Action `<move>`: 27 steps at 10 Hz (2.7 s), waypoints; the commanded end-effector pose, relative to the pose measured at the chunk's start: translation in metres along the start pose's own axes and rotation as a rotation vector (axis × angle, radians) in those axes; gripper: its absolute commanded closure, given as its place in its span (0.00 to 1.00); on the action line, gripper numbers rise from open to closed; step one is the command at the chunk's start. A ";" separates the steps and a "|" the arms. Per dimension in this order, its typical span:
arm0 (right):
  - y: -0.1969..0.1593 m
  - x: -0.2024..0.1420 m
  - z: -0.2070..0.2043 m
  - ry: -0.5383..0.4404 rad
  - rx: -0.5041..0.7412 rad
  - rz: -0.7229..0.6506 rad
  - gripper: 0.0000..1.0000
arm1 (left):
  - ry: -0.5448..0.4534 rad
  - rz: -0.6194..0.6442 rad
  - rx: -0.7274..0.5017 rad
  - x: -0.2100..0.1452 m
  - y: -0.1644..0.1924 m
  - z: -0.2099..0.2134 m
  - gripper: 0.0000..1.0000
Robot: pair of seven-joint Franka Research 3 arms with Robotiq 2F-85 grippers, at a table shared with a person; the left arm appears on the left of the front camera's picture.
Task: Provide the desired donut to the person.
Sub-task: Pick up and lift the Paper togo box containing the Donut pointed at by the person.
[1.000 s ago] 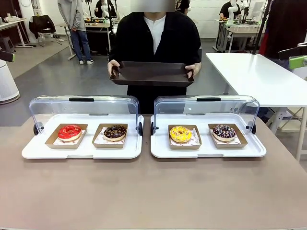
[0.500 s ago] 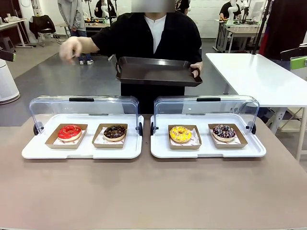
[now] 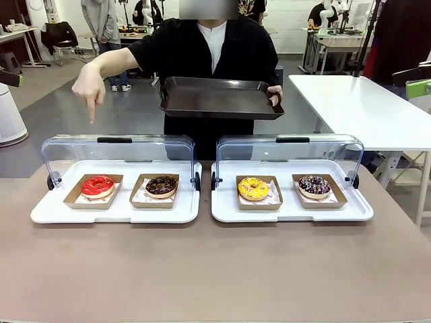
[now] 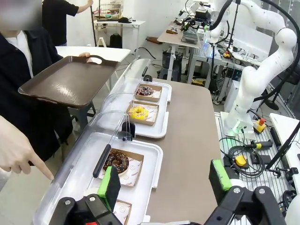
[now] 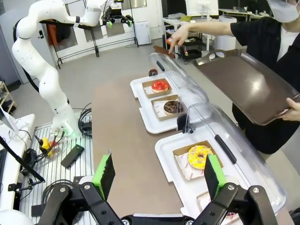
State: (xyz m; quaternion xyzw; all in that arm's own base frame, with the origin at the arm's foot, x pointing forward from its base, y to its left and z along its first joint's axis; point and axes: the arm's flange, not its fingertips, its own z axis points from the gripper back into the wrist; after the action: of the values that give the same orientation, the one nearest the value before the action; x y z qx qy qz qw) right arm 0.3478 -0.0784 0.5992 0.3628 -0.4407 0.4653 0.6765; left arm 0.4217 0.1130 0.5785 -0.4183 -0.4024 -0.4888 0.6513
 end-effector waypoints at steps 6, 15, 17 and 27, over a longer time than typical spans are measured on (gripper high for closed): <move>-0.002 0.001 -0.001 -0.017 0.005 0.004 0.00 | -0.010 -0.004 -0.007 0.002 0.001 0.000 0.00; -0.002 0.001 -0.001 -0.017 0.005 0.004 0.00 | 0.471 -0.089 -0.062 0.052 -0.004 -0.046 0.00; -0.002 0.001 -0.001 -0.017 0.005 0.004 0.00 | 0.685 -0.121 -0.076 0.055 -0.002 -0.087 0.00; -0.002 0.001 -0.001 -0.017 0.005 0.004 0.00 | 1.177 -0.250 0.035 -0.090 0.040 -0.207 0.00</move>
State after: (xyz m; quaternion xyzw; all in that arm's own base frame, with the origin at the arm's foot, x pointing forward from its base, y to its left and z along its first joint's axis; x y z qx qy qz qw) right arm 0.3477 -0.0782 0.5991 0.3616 -0.4391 0.4653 0.6781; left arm 0.4677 -0.0437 0.4303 -0.0316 -0.0342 -0.7126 0.7000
